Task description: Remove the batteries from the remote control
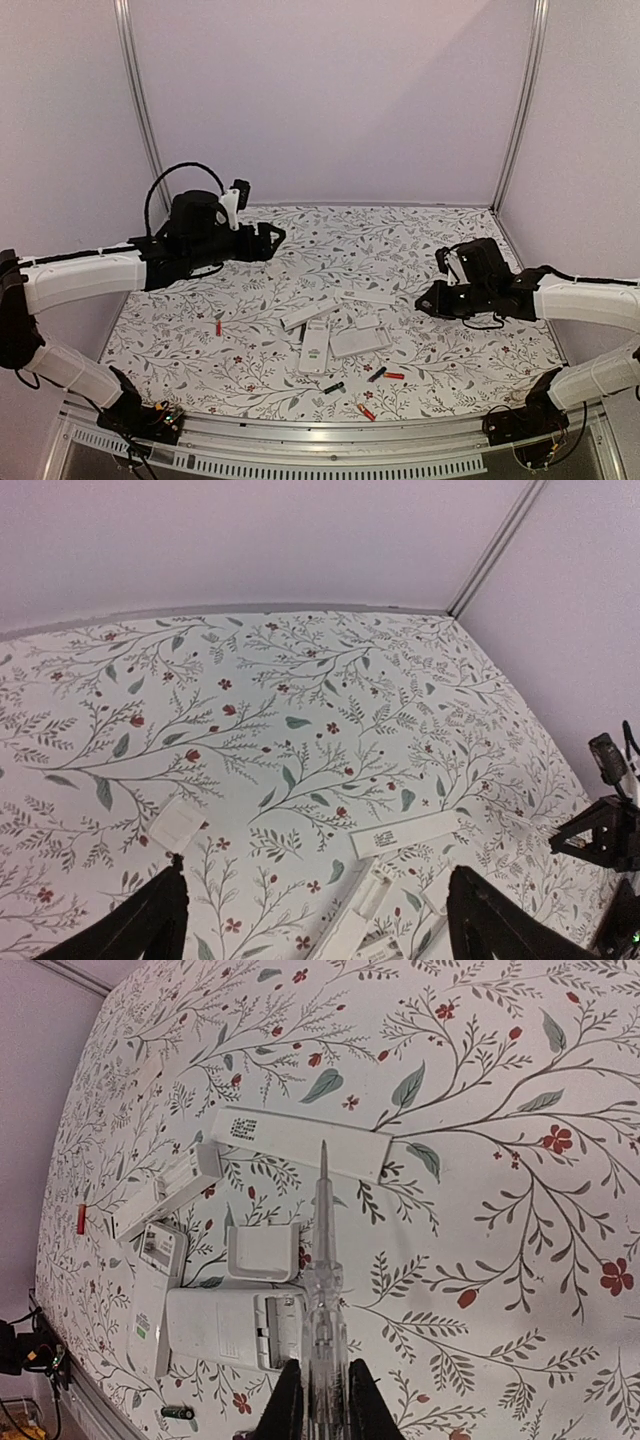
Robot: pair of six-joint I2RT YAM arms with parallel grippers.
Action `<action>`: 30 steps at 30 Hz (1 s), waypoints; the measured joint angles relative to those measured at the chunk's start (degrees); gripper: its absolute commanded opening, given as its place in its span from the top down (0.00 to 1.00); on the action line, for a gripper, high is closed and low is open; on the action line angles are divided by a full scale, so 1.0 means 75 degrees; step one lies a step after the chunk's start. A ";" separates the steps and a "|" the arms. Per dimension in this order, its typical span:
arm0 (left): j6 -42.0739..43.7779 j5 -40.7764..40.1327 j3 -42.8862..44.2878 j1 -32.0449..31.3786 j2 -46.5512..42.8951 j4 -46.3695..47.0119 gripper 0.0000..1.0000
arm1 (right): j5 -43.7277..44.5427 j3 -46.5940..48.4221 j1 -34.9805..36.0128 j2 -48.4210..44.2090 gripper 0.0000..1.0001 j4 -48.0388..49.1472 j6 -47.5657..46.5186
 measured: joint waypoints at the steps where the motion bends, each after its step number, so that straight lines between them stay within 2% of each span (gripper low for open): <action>1: -0.0163 0.0003 -0.0248 0.0236 -0.0111 -0.0032 0.11 | 0.0032 -0.0044 0.0012 0.0119 1.00 0.0108 0.0017; 7: -0.0656 0.0047 -0.1137 0.1125 -0.0708 -0.0213 0.11 | 0.0102 -0.0358 0.0152 0.0493 0.97 0.0469 0.0157; 12: -0.0793 0.0052 -0.1352 0.1288 -0.0787 -0.0224 0.11 | 0.0128 -0.0396 0.0259 0.0822 0.92 0.0612 0.0262; 17: -0.0845 0.0070 -0.1411 0.1288 -0.0787 -0.0207 0.11 | 0.0201 -0.0396 0.0297 0.1032 0.79 0.0624 0.0309; 24: -0.0828 0.0041 -0.1411 0.1288 -0.0787 -0.0192 0.11 | 0.0332 -0.0396 0.0300 0.1166 0.50 0.0644 0.0329; 30: -0.0755 -0.0032 -0.1411 0.1291 -0.0787 -0.0192 0.11 | 0.0431 -0.0396 0.0312 0.1163 0.32 0.0612 0.0277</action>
